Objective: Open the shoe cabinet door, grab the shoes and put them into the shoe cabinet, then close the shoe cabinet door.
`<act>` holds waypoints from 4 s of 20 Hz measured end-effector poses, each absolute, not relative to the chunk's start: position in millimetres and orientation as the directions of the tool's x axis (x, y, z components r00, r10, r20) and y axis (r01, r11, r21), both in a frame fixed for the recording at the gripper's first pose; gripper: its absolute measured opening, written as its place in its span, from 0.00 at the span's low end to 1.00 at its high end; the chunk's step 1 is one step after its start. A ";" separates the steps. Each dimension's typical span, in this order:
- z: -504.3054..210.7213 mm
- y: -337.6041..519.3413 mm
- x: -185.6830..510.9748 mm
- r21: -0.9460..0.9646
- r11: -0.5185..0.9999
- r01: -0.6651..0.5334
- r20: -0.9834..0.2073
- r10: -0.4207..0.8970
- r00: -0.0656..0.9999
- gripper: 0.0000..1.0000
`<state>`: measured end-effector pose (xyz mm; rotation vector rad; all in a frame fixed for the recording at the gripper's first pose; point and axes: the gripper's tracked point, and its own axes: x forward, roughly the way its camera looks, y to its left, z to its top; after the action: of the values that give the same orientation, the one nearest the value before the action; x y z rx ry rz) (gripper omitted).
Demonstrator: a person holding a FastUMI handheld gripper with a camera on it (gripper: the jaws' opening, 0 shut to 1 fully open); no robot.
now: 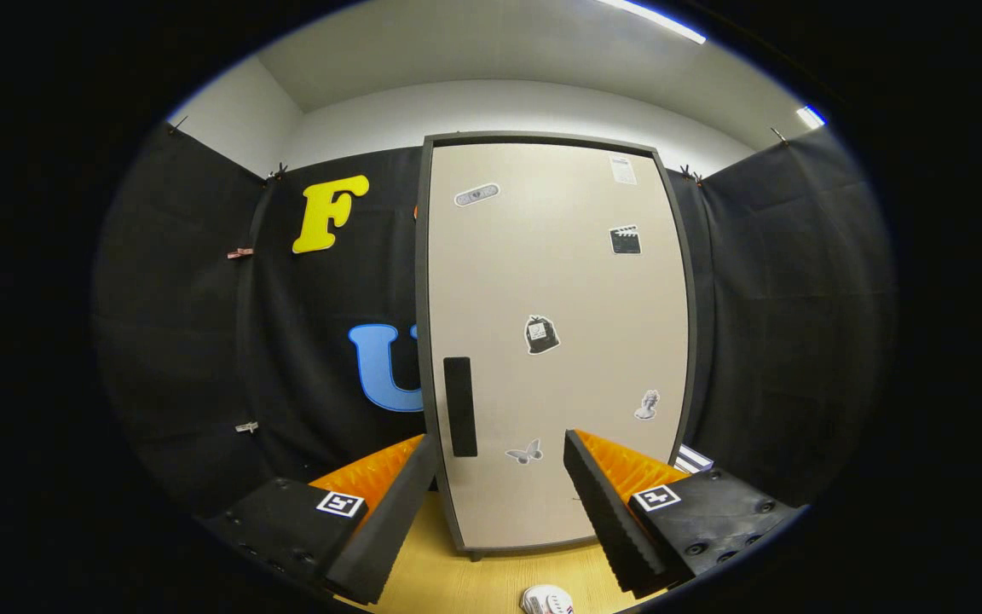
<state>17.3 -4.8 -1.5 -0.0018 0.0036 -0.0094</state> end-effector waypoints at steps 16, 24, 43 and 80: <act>-9.9 7.6 64.2 0.017 1.000 -0.010 -0.011 0.011 1.000 0.98; -26.0 31.4 119.5 0.029 0.999 -0.034 -0.031 0.034 0.999 0.98; -51.5 36.0 199.9 -0.004 1.000 0.003 -0.038 -0.003 0.999 0.56; -29.4 -2.9 68.7 0.074 0.978 -0.197 -0.086 0.203 0.976 0.30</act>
<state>68.7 -2.9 -29.4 0.0654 0.0931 0.2014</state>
